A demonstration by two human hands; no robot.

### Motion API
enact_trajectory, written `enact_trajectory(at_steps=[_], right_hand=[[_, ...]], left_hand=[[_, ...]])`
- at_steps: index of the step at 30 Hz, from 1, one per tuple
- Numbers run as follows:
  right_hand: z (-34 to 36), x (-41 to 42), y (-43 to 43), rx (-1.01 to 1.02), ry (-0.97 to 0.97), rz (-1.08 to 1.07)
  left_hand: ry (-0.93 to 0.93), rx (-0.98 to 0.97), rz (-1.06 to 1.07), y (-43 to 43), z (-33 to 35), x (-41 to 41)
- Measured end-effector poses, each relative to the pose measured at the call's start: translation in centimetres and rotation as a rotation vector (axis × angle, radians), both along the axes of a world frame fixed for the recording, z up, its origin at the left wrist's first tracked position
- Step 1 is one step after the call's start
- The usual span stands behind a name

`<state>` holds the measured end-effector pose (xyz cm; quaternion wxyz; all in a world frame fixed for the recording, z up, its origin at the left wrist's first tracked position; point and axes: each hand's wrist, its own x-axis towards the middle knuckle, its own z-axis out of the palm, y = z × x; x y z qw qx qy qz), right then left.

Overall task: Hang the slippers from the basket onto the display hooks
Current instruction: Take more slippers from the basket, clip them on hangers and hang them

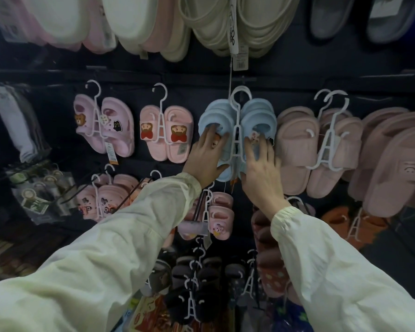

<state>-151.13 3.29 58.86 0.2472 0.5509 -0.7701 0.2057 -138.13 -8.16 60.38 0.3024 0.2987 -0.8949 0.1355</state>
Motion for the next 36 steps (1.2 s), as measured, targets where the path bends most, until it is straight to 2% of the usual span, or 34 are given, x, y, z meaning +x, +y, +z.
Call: enact_trajectory(at_steps=[9,17,27,36], right_hand=[[-1.0,3.4,2.0,0.061,-0.031,-0.013],[-4.6,8.6,3.8,0.087,-0.006,0.041],[-11.1,16.3,7.3,0.195,-0.045,0.133],[-17.7,22.0,10.0,0.317,-0.097,0.217]], left_hand=[[-0.015,0.050,-0.006,2.0,-1.4,3.3],[-0.019,0.135,0.053,4.6,-4.7,9.2],[0.016,0.178,0.078,8.4,-12.0,17.9],[0.016,0.359,0.147,12.6,-19.2,23.9]])
